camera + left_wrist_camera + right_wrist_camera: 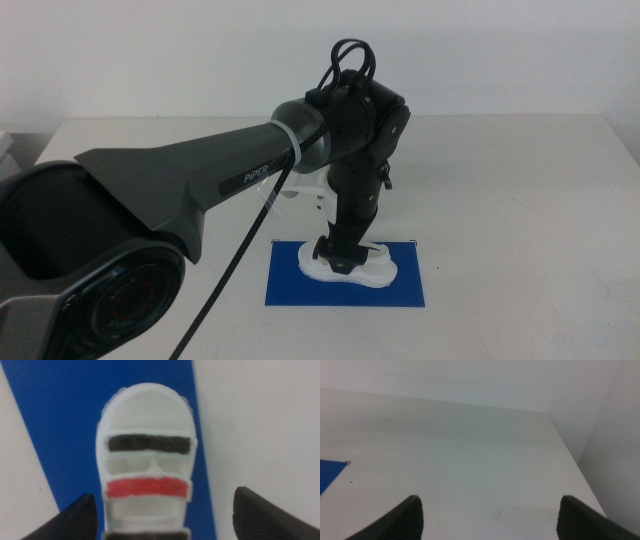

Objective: Use one arm to grab the shoe from the table and place it on the mat.

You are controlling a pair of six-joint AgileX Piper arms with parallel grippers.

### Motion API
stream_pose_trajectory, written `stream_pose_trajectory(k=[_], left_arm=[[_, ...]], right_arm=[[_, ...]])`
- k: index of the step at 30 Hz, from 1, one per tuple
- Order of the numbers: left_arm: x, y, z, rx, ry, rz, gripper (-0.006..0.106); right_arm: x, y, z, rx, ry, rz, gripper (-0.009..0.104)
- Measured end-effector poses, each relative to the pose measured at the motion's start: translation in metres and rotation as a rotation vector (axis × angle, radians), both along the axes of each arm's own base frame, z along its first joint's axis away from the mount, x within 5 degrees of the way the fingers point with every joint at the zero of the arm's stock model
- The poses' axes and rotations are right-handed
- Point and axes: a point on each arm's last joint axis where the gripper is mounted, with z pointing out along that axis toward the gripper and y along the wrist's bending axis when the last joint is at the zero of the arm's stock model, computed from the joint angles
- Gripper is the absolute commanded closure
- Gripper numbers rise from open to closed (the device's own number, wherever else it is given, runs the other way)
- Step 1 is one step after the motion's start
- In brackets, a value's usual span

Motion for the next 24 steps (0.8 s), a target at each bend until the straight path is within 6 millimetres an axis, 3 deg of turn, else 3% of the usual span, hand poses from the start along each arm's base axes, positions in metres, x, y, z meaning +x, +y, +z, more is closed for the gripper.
stream_pose_trajectory(k=[4,11,15,19,24], left_arm=[[0.000,0.001,0.025,-0.037,-0.049,-0.019,0.007],[-0.010,0.018,0.115,-0.108,-0.259,-0.079,0.007],[-0.019,0.032,0.154,-0.072,-0.373,-0.199,0.007],[-0.021,0.050,0.179,0.152,-0.497,-0.512,0.007],[-0.016,0.075,0.207,0.708,-0.547,-1.075,0.007]], right_arm=[[0.000,0.000,0.000,0.000,0.000,0.000,0.017],[0.000,0.000,0.000,0.000,0.000,0.000,0.017],[0.000,0.000,0.000,0.000,0.000,0.000,0.017],[0.000,0.000,0.000,0.000,0.000,0.000,0.017],[0.000,0.000,0.000,0.000,0.000,0.000,0.017]])
